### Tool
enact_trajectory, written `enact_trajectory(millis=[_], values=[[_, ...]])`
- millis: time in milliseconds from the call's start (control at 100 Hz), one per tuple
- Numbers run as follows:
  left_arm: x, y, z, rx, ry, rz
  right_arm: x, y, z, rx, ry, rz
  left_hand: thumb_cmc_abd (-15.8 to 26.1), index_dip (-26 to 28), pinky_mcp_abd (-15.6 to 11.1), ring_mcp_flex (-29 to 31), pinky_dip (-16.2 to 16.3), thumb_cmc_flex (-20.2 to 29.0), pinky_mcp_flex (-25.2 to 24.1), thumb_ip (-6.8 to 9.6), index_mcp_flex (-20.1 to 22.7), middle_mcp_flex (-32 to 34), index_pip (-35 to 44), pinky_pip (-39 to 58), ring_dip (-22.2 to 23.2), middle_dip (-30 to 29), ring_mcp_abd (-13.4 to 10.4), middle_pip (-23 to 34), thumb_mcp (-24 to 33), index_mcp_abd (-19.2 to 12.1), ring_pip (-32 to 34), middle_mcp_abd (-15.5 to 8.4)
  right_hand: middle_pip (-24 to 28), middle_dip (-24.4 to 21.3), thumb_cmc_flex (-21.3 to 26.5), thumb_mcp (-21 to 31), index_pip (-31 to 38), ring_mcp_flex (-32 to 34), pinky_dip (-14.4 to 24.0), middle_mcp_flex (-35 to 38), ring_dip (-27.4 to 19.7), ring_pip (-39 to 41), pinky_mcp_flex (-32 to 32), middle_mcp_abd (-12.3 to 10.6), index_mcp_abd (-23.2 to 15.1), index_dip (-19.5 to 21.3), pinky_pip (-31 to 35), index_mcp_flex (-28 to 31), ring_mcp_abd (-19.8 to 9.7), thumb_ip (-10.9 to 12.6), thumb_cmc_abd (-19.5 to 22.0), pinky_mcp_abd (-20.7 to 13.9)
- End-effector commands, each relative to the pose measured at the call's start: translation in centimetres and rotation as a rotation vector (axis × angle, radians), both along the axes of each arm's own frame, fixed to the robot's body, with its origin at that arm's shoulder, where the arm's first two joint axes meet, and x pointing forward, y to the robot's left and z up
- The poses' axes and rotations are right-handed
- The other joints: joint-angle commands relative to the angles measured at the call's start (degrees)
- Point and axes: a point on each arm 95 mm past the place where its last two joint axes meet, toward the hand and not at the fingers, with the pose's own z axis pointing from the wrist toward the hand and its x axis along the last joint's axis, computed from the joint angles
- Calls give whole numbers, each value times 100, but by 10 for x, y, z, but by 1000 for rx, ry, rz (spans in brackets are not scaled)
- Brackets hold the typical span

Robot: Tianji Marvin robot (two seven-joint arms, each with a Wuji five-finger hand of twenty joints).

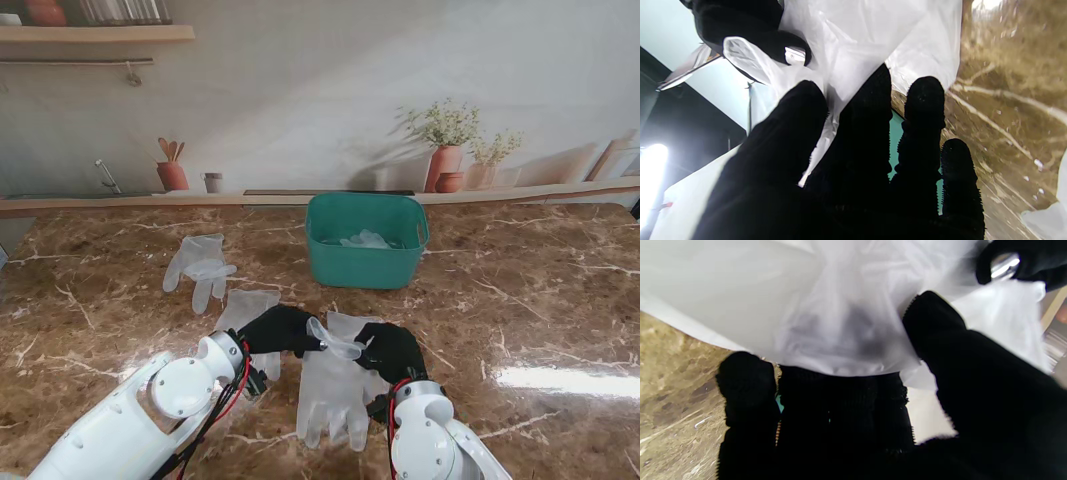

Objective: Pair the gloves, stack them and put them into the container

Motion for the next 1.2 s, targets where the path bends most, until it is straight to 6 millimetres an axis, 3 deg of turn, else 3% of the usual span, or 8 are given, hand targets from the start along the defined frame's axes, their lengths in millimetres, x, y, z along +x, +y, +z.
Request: enact_trajectory(millis=[0,410,580,670,710,860,1010,1190], values=[[10,-12,8,0,-17,9,5,0,-7,-9,24,-17,136,-95,-115,77,80,-59,-41,-20,89,264,75,241,86,122,84,253,84,-87,263,-42,101,-49,-91,-41,143,264,-118,239,-56,29,26,17,-93,-73,280,108,-206,-233,24,-125],[37,-34,-15,156,43,22,34,-7,-26,-132,34,-106,97,-167,-65,86,95,-106,98,-39,113,259,106,481,84,174,79,313,126,-97,350,-76,264,4,-612,-135,-24,268,-165,230,-63,78,-53,-123,-124,-110,376,276,-241,-96,392,-203],[41,-35,-21,197,58,78,43,-11,-28,-185,30,-133,511,-418,53,-228,-113,-608,5,-72,187,33,-434,486,62,115,241,186,-165,91,258,74,-54,-123,-1188,-580,-1002,220,-303,211,-208,-318,-297,-143,-103,456,327,565,-218,329,970,-286],[41,-34,-23,211,69,111,45,-13,-28,-222,48,-144,655,-272,140,-538,-154,-1168,-176,116,76,-297,-1220,393,101,156,369,169,-145,304,191,180,-690,-126,-1500,-824,-1801,-135,-370,127,-173,-628,-641,-136,-10,1196,147,459,-198,857,1267,-355],[41,-33,-23,222,72,119,45,-15,-28,-241,57,-148,769,-180,150,-642,-162,-1343,-206,254,34,-403,-1376,354,94,155,387,152,-112,370,153,219,-796,-123,-1545,-940,-1953,-270,-383,29,-184,-694,-736,-144,-10,1299,106,368,-209,897,1318,-385],[41,-28,-24,274,38,138,45,-21,-31,-311,71,-166,934,-246,165,-1512,-279,-1477,-334,364,-908,-1591,-2567,121,-309,-173,353,-526,-610,368,-605,291,-1181,-137,-1622,-1350,-2542,-1013,-440,-671,-295,-1098,-1289,-141,86,1223,-235,-244,-239,998,1502,-518],[38,-21,-24,274,5,165,43,-26,-29,-380,33,-170,1081,-350,-147,-2762,-680,-1260,-676,463,-1741,-3527,-3101,-586,-1054,-859,33,-1325,-1358,214,-1706,293,-1687,-352,-1681,-1591,-3293,-2231,-478,-2036,-570,-1967,-2150,-86,201,1082,-997,-1300,-234,1081,1643,-741],[33,-8,-15,272,-63,197,45,-32,-18,-481,-68,-145,1380,-607,-733,-4016,-1736,-803,-867,620,-2275,-5125,-3580,-2134,-2301,-1576,-545,-1761,-2513,226,-2991,85,-1815,-623,-1440,-1512,-3551,-2932,-414,-3112,-785,-2494,-2644,-19,226,1081,-1651,-1845,-253,1135,1498,-768]])
